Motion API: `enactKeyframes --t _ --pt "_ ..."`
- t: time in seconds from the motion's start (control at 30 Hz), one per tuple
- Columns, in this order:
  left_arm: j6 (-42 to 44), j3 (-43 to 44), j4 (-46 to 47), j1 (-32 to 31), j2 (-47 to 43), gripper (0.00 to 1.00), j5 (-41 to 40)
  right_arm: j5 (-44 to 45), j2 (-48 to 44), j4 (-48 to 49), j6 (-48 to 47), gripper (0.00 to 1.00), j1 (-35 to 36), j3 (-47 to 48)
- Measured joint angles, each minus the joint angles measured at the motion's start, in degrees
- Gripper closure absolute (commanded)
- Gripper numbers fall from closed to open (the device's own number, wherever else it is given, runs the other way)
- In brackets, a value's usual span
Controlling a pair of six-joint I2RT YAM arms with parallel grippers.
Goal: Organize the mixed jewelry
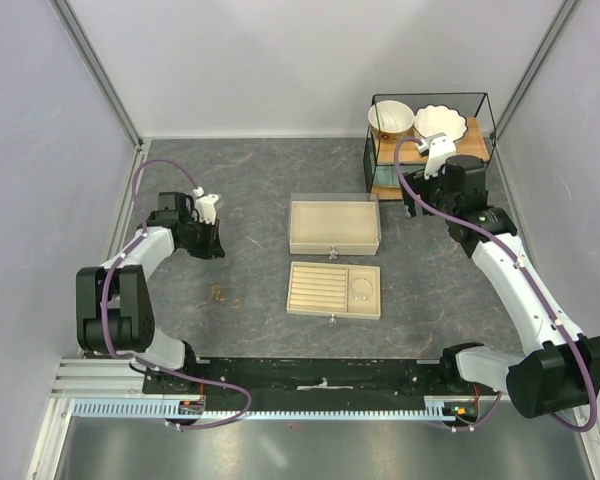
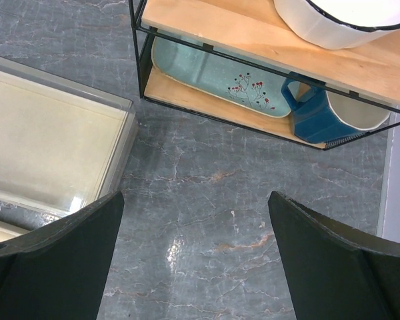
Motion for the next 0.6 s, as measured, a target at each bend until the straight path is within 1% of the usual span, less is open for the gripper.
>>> enactKeyframes --t 0.2,0.37,0.5,0.6 --pt "5.4 0.0 -3.7 -0.2 -3.1 0.99 13.1 0.0 0.0 0.0 0.0 0.02 0.0 -0.1" --pt "15.1 3.4 -14.4 -1.2 -2.5 0.98 25.2 0.0 0.0 0.0 0.0 0.02 0.0 -0.1" --pt "23.4 10.0 -23.6 -5.0 0.3 0.98 32.6 0.0 0.0 0.0 0.0 0.02 0.0 -0.1" --pt "26.2 11.9 -27.0 -8.6 1.0 0.98 35.5 0.1 0.0 0.0 0.0 0.02 0.0 -0.1"
